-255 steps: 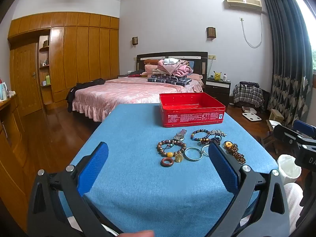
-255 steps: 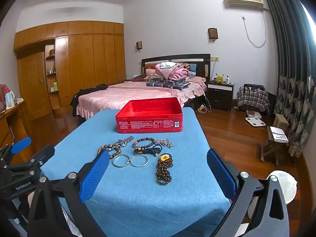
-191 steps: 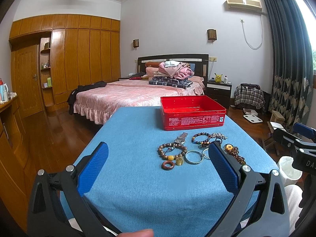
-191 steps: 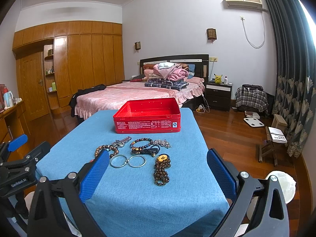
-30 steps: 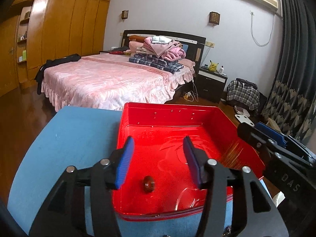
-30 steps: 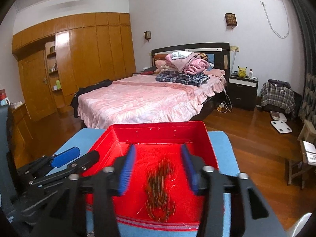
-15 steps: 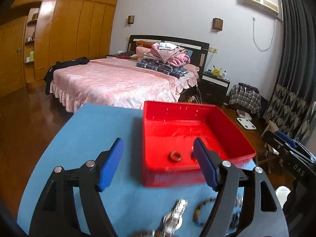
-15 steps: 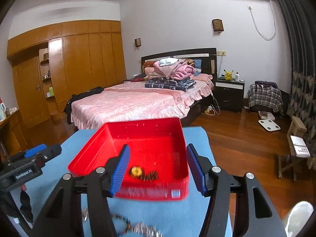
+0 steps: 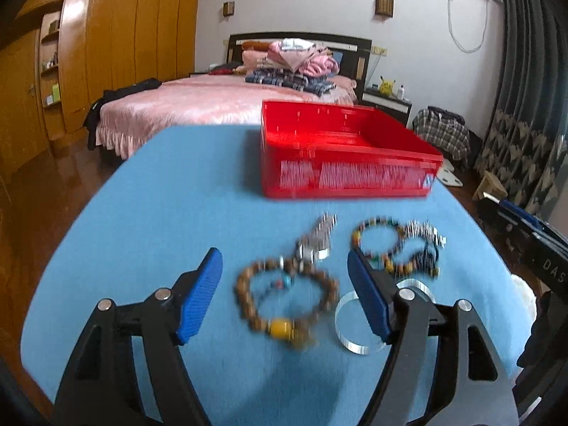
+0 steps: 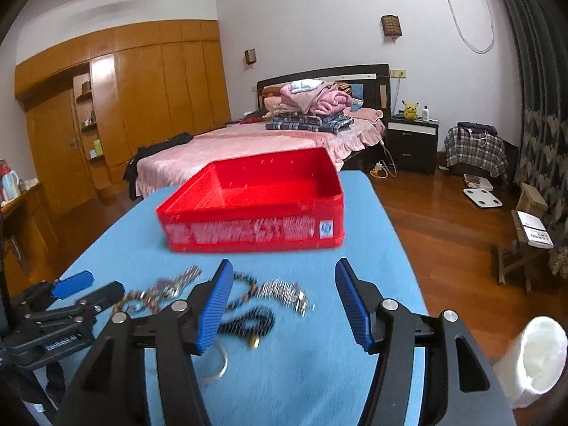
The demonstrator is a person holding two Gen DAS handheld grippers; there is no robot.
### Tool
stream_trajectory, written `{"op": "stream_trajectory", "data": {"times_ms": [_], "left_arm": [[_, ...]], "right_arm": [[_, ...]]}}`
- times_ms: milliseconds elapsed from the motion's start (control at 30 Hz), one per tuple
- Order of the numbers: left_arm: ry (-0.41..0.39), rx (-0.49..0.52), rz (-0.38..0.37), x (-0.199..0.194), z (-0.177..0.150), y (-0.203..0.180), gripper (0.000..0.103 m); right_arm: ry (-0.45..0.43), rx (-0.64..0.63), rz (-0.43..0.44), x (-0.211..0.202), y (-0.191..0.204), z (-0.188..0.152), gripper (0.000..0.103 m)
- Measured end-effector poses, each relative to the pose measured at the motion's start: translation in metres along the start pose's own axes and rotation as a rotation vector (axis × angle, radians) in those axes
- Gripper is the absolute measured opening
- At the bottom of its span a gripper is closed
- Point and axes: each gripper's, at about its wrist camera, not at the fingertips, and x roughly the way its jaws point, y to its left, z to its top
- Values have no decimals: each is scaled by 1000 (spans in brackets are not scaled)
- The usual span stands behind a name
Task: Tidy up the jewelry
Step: 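Withdraw both open tools from the box back over the jewelry, then grasp the gold charm beside the wooden bead bracelet with the left tool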
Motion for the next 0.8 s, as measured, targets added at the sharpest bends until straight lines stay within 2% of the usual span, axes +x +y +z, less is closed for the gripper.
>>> {"op": "stream_trajectory", "data": {"times_ms": [100, 367, 800], "left_arm": [[8, 8, 5, -2, -13, 1, 65], [15, -1, 5, -6, -32, 2, 60], [29, -34, 7, 8, -45, -4, 39]], "right_arm": [[19, -8, -4, -3, 2, -12, 59], [50, -21, -3, -7, 7, -36, 59], [53, -39, 7, -10, 13, -45, 59]]}}
